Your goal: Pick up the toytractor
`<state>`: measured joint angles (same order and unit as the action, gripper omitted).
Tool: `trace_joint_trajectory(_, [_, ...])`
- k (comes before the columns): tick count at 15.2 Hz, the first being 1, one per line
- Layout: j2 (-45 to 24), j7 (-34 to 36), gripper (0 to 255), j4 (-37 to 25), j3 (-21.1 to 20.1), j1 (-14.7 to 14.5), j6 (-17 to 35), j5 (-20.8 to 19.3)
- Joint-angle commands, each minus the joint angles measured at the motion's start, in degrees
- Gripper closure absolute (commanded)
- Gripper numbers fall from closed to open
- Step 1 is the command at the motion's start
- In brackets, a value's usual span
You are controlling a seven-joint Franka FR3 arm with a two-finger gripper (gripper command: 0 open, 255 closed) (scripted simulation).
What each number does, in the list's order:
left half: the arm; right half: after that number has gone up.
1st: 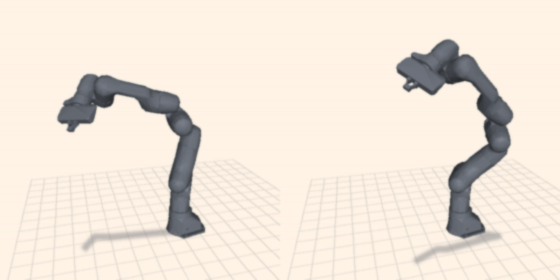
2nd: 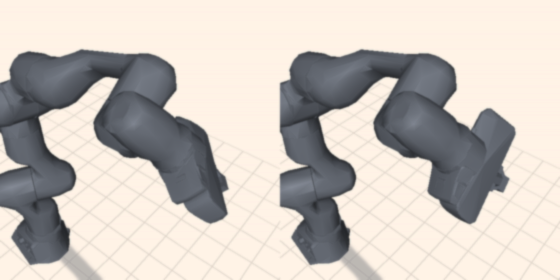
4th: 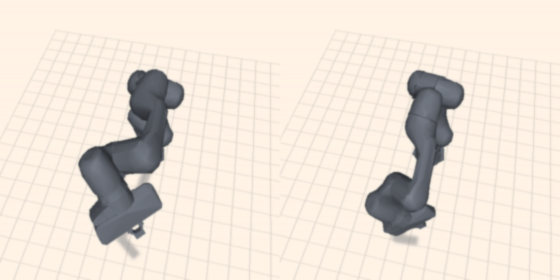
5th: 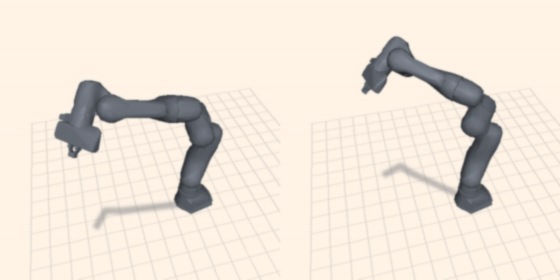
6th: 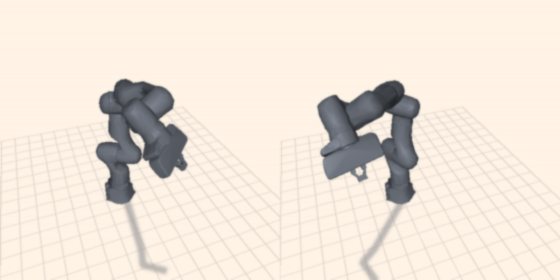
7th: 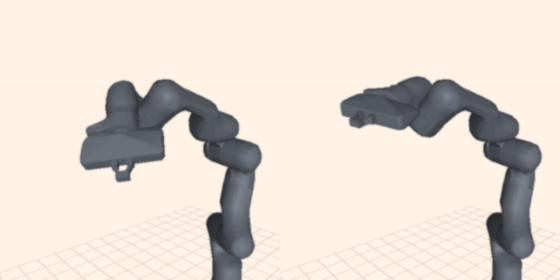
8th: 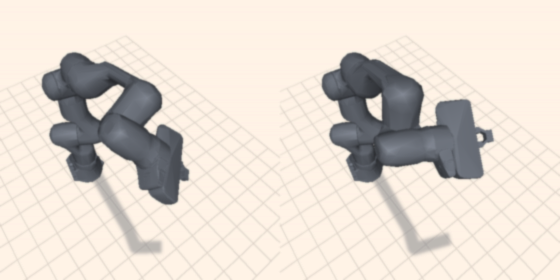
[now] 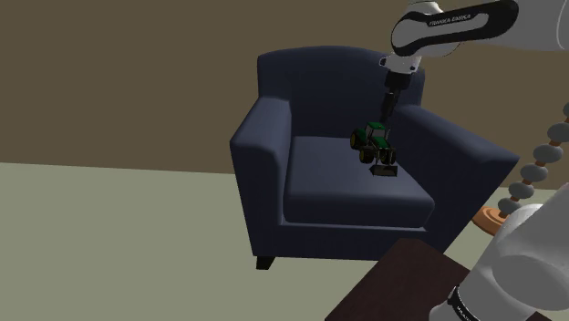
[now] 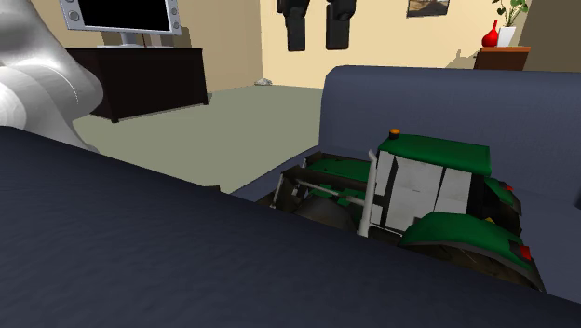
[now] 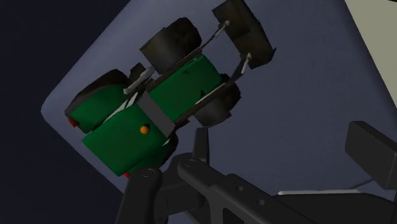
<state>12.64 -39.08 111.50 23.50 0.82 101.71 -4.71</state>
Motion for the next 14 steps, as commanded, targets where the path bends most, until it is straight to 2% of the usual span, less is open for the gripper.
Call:
trace_joint_trajectory(1, [-5.15,-3.96,0,-4.44,2.16,0.17,0.25,2.63])
trace_joint_trajectory(6, [-18.41,-13.35,0,-16.43,5.71,2.67,-1.00,10.85])
trace_joint_trajectory(11, [-33.12,-20.91,0,-32.45,6.12,8.75,-5.64,19.74])
trace_joint_trajectory(12, [-34.30,-21.32,0,-33.92,5.91,9.45,-6.14,20.34])
trace_joint_trajectory(14, [-34.12,-21.46,0,-32.14,5.75,9.29,-4.52,20.26])
